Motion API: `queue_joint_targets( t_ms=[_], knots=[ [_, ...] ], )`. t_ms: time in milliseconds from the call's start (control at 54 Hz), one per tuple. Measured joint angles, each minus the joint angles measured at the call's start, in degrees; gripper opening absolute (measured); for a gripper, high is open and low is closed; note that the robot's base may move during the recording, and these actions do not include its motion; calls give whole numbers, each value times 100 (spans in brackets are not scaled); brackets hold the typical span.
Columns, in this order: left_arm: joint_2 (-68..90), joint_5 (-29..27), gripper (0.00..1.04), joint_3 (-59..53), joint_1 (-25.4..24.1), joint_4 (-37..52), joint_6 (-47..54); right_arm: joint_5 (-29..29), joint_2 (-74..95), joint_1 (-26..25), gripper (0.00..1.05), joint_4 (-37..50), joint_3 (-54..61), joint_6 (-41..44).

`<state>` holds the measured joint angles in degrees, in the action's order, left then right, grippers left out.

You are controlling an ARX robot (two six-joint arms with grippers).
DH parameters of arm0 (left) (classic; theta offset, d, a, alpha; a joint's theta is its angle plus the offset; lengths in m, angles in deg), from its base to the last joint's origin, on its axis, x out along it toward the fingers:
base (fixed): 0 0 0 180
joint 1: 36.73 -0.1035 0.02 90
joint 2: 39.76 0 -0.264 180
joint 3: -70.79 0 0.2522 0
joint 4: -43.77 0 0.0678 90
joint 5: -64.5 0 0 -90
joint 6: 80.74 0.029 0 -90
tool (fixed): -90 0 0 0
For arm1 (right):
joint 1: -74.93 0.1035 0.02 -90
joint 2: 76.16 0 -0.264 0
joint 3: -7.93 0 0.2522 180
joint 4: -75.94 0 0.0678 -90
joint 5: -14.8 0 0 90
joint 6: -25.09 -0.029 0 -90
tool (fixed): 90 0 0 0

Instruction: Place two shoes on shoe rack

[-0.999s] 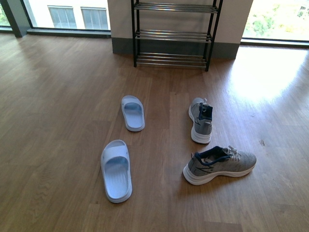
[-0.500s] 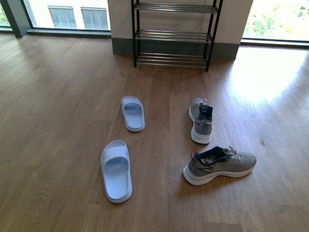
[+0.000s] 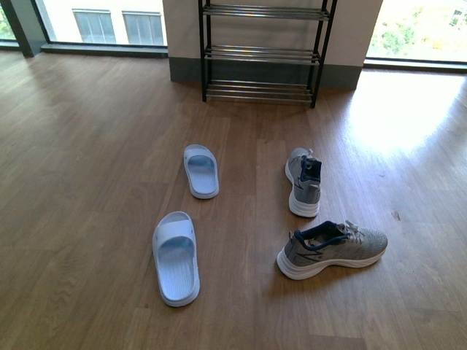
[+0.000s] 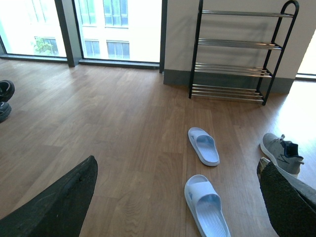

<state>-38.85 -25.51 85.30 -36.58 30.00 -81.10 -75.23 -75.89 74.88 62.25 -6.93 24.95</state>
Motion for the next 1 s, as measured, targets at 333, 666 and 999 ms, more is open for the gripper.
queue_joint_targets(
  t_ms=[333,666,999],
  knots=[
    [0,0,95,0,0,0,0,0,0,0,96,0,0,0],
    [0,0,95,0,0,0,0,0,-2,0,96,0,0,-2],
    [0,0,95,0,0,0,0,0,-2,0,96,0,0,0]
  ],
)
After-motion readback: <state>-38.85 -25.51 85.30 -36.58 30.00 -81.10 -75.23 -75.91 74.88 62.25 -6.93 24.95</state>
